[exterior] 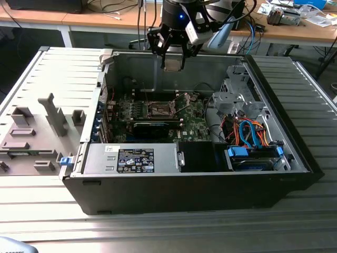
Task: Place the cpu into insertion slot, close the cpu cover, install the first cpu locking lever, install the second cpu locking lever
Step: 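Place the cpu into insertion slot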
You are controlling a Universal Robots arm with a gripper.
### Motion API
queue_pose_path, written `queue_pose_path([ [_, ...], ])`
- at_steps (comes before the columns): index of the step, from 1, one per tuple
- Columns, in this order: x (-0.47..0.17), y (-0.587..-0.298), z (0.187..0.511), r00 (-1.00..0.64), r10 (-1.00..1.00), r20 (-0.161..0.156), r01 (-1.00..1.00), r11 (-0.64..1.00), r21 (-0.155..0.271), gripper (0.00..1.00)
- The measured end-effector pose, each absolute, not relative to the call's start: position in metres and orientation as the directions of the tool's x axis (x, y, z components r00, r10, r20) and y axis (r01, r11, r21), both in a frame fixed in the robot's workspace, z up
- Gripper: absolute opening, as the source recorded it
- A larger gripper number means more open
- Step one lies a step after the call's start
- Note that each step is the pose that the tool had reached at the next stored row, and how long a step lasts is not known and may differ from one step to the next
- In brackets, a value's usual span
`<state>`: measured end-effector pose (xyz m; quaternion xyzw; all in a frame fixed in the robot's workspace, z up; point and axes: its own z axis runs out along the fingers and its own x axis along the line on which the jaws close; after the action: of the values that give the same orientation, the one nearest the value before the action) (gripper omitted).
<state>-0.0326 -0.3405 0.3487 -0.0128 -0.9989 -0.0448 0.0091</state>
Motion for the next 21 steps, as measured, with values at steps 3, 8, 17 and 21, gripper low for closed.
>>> queue_pose_path([
  [3,-0.033,-0.34,0.341,-1.0,0.025,0.019,0.026,0.996,0.089,0.55],
  [8,-0.033,-0.34,0.336,-1.0,0.025,0.019,0.026,0.996,0.089,0.55],
  [17,-0.036,-0.34,0.336,-1.0,0.023,0.019,0.024,0.997,0.079,0.55],
  [21,-0.036,-0.34,0.336,-1.0,0.01,0.018,0.011,0.999,0.03,0.55],
])
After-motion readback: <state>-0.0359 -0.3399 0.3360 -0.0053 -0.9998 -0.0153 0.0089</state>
